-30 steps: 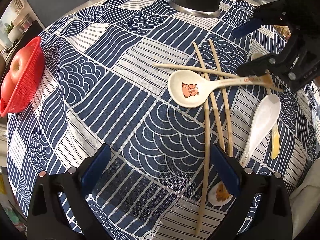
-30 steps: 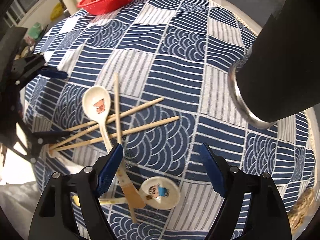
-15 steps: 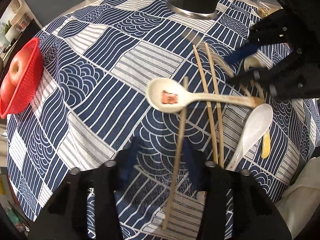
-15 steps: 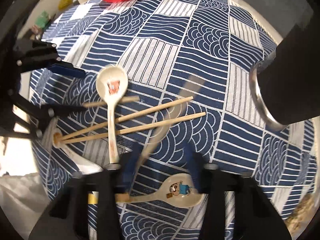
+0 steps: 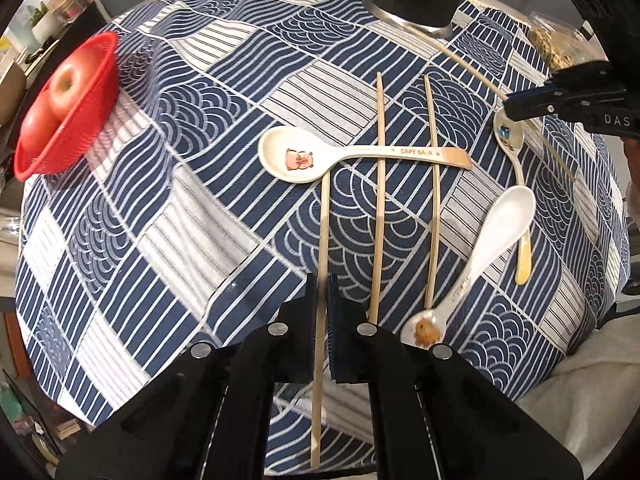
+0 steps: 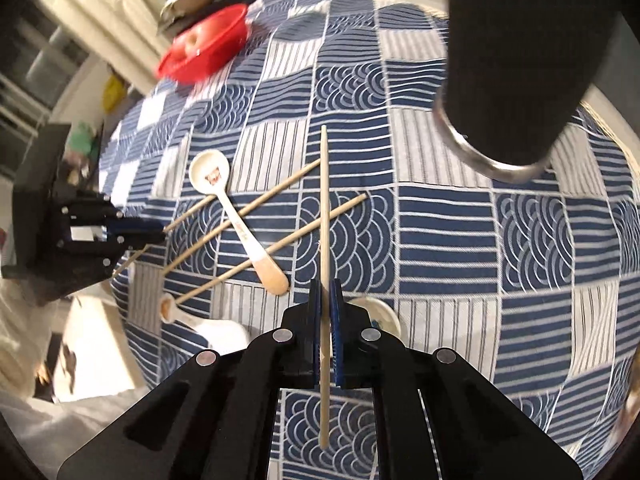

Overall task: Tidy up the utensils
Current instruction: 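Lift the chopstick with the right tool and drop it into the black holder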

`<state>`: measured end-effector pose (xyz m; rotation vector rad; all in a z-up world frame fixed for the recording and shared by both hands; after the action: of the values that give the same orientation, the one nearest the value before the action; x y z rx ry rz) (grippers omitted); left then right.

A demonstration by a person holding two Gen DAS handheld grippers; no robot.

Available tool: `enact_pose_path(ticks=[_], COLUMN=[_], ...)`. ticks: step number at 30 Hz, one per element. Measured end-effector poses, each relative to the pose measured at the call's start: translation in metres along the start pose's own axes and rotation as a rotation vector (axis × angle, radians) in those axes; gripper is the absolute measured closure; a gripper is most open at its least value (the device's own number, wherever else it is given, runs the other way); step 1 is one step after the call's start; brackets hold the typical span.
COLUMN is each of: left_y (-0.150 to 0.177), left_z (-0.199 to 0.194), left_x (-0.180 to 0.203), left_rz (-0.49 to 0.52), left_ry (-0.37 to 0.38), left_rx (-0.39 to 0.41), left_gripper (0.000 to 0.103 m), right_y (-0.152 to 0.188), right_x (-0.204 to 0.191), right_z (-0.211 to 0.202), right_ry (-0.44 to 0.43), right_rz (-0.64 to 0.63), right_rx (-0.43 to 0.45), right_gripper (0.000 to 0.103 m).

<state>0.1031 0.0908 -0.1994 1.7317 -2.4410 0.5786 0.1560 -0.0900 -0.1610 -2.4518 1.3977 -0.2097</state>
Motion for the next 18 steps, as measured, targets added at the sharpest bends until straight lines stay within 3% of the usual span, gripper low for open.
enact_pose_path(ticks=[10, 18], left_y=[0.045, 0.057], left_z=[-0.031, -0.065], left_x=[-0.006, 0.000], left_rz=[-0.022, -0.029], left_ry=[-0.050, -0.020], left_rx=[-0.038, 0.031], left_gripper=[0.098, 0.098], right_y=[0.026, 0.046], right_x=[0.012, 0.025], right_z=[-0.022, -0.049], right_ry=[-0.037, -0.030], right_rz=[0.144, 0.232], right_rx=[0.064, 0.137], right_gripper=[0.098, 0.098])
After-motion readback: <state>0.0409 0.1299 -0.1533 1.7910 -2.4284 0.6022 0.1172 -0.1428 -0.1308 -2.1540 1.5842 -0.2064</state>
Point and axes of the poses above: each gripper's, at about its wrist camera, not at the fingertips, and z roughly the way its jaws point, x to its right, y to its underside, the point moved 6 cm from there along z, roughly the way its jaws point, and after that the axes turned 15 degrees about y, right-handed, at the moved point
